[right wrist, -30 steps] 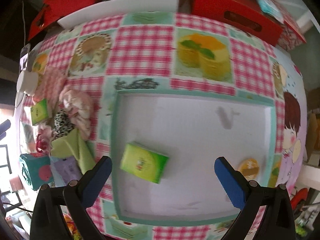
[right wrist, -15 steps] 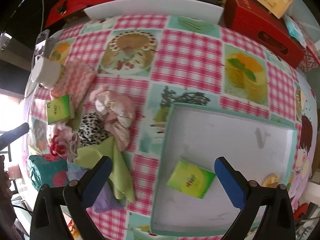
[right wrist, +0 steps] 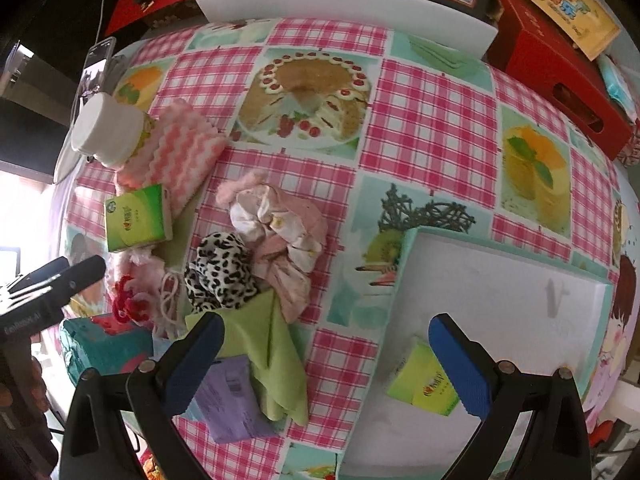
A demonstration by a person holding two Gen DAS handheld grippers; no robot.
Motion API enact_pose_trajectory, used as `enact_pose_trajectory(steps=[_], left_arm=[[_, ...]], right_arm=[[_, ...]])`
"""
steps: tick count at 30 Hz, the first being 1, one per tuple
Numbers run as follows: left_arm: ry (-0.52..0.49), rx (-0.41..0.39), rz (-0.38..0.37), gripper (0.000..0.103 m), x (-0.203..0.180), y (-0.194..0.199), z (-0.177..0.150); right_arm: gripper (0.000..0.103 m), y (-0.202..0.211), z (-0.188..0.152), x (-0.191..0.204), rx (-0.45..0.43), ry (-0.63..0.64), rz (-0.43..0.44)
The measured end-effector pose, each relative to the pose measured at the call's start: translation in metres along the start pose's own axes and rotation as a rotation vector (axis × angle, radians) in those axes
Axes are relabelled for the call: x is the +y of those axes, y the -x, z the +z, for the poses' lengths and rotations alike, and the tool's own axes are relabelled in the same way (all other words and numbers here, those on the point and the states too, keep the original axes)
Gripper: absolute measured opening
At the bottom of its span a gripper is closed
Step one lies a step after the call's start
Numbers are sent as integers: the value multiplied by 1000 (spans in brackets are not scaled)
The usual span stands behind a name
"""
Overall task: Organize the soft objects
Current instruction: 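Move both tools back toward the pile of items, then grasp the pink scrunchie with right tool while left grasps another tissue pack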
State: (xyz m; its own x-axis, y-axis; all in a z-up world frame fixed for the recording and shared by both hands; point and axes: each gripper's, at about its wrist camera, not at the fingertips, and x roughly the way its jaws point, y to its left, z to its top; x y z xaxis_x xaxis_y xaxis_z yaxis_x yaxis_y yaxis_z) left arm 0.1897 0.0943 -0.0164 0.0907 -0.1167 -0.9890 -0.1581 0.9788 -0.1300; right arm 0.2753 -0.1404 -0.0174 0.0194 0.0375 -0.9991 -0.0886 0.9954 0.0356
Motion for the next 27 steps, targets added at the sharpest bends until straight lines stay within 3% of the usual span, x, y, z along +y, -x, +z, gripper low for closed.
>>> enact_pose_trajectory(steps=[27], left_arm=[[44, 36, -46, 98, -47, -42, 46]], right_arm=[[102, -12, 33, 14, -49, 25, 17]])
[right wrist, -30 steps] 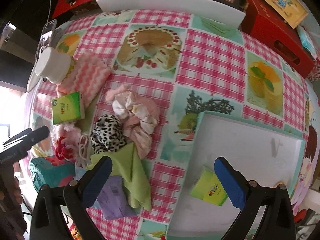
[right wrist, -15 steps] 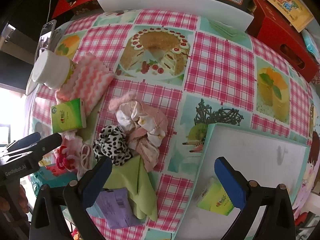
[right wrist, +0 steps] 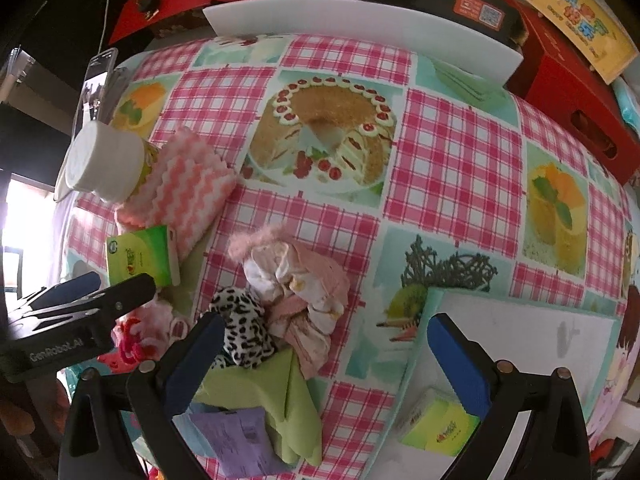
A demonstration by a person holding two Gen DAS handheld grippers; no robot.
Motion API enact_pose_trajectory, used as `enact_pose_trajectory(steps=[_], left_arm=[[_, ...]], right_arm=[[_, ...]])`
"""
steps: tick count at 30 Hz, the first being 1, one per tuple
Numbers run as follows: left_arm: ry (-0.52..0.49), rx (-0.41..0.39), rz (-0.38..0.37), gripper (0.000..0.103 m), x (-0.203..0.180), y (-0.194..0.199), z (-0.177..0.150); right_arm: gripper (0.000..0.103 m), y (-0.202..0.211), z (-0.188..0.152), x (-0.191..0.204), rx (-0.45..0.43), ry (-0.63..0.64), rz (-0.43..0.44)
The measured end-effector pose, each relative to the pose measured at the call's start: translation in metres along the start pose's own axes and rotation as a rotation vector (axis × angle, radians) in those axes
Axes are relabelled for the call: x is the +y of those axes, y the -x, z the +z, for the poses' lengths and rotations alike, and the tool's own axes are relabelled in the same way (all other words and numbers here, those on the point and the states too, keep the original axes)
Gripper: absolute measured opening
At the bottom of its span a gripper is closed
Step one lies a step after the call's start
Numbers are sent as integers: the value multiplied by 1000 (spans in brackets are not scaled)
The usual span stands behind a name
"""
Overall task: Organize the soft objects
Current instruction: 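Grasp the pink scrunchie with right tool while left grasps another tissue pack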
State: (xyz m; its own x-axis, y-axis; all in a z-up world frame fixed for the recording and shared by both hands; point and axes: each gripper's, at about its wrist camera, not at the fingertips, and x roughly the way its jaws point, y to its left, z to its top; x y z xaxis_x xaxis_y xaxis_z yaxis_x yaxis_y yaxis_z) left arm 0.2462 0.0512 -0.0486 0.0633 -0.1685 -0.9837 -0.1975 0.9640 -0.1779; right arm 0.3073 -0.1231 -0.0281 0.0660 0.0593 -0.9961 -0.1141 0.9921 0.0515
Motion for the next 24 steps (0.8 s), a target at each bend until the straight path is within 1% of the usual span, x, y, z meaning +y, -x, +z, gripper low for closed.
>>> enact_pose_trajectory(steps=[3, 6, 8, 9, 13, 16, 20, 22, 24], left_arm=[[5, 0, -6, 98, -7, -5, 6], [1, 1, 3, 98, -15, -12, 15], [3, -3, 14, 98, -21, -15, 20], [4, -6, 17, 98, -22, -17, 18], [1, -22, 51, 98, -32, -23, 26], [8, -24, 57, 98, -37, -29, 29], [-12, -23, 66, 97, -46, -38, 36], [-16, -20, 64, 96, -51, -42, 37], [-20, -19, 61, 92, -54, -45, 39]], right_arm=[[100, -1, 5, 2, -4, 6, 8], [99, -9, 2, 8, -2, 11, 13], [95, -10, 2, 12, -3, 10, 8], [93, -12, 2, 12, -4, 7, 10], [87, -17, 6, 10, -15, 3, 12], [84, -20, 9, 8, -29, 17, 0], [82, -25, 11, 8, -38, 27, -4], [76, -30, 11, 6, -32, 26, 6], [73, -36, 9, 5, -26, 27, 16]])
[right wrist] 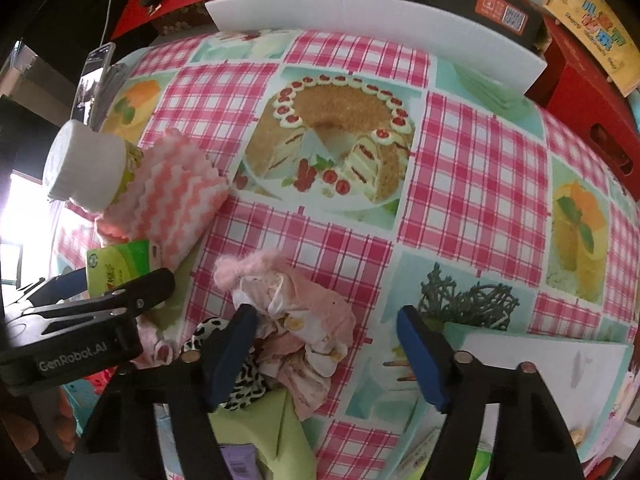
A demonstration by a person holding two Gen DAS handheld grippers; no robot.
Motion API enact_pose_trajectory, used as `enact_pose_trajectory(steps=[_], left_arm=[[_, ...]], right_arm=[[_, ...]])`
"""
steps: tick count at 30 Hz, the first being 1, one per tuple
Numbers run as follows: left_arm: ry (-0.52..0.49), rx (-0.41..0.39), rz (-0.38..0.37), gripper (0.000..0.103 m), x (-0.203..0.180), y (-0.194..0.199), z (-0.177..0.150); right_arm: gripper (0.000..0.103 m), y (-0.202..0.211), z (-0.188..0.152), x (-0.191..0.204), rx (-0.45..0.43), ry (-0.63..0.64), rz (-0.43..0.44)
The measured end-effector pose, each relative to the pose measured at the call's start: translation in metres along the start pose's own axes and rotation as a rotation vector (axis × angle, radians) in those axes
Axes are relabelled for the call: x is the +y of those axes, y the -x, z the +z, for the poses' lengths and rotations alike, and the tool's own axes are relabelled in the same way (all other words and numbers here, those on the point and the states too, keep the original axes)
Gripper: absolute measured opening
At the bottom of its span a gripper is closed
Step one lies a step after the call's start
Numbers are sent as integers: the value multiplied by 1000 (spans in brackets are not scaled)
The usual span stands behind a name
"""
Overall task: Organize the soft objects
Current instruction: 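Grasp the pink scrunchie with right tool while left grasps another tissue pack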
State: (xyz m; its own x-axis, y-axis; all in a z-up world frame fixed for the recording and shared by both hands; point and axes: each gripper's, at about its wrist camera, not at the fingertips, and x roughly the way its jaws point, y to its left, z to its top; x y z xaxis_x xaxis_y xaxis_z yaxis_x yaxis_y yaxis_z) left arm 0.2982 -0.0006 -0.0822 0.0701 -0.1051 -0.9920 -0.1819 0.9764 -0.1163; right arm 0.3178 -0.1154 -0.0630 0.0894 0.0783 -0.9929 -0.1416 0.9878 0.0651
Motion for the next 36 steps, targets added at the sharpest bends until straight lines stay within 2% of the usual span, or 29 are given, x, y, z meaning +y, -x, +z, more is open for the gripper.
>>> enact_pose_trajectory(steps=[5, 14, 24, 26, 27, 31, 36], left_arm=[[5, 1, -2, 82, -2, -7, 4], [20, -5, -36, 80, 1, -8, 9], [7, -23, -59, 79, 13, 3, -8], [5, -23, -72, 69, 12, 9, -17], [3, -16, -81, 67, 11, 9, -18], [-3, -18, -85, 67, 19, 18, -23], [2, -20, -98, 66, 27, 24, -28]], right_arm=[[71, -14, -3, -1, 6, 4, 21], [70, -42, -6, 5, 12, 18, -2], [52, -46, -8, 10, 34, 20, 19], [49, -43, -7, 14, 36, 20, 34], [48, -43, -8, 14, 41, 21, 38], [38, -33, -8, 18, 62, 27, 55], [35, -21, -10, 19, 56, 37, 52]])
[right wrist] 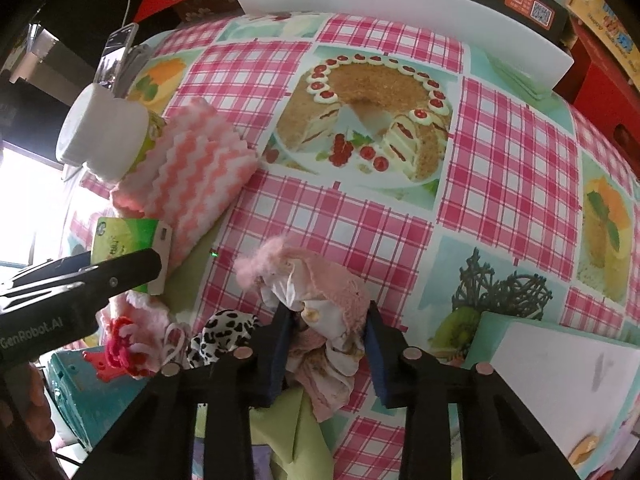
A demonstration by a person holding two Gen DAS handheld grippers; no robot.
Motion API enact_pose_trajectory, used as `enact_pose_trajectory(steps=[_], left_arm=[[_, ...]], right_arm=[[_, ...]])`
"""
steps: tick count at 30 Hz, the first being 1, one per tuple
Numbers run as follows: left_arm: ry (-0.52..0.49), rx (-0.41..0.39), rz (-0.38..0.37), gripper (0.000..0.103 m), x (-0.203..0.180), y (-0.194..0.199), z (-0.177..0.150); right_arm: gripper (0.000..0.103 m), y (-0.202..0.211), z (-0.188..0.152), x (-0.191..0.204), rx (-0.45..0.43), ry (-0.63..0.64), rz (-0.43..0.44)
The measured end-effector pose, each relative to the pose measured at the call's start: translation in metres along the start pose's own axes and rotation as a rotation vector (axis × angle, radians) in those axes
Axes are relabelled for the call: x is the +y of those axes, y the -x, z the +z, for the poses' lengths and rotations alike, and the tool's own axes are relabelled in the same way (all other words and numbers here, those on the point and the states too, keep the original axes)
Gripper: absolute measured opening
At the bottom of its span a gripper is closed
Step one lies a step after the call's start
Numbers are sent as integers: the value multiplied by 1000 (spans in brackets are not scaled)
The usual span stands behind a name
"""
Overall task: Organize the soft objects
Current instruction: 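Grasp the pink scrunchie with right tool while left grasps another tissue pack, then carry the scrunchie and tissue pack over the white tray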
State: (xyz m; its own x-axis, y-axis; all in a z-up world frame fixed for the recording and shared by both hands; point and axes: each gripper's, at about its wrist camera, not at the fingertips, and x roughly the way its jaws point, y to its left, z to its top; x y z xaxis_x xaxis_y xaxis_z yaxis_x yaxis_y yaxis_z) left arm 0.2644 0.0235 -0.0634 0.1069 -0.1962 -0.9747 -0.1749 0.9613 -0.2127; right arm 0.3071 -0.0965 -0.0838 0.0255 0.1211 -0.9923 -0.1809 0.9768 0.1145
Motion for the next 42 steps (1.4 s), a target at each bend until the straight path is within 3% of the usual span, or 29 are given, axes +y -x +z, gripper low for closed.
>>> enact_pose_trajectory(steps=[18, 42], left_arm=[[27, -12, -15, 66, 32, 18, -6], [33, -57, -28, 66, 55, 91, -30]], right_arm=[[32, 34, 0, -17, -53, -29, -4], [32, 103, -18, -43, -134, -66, -60]])
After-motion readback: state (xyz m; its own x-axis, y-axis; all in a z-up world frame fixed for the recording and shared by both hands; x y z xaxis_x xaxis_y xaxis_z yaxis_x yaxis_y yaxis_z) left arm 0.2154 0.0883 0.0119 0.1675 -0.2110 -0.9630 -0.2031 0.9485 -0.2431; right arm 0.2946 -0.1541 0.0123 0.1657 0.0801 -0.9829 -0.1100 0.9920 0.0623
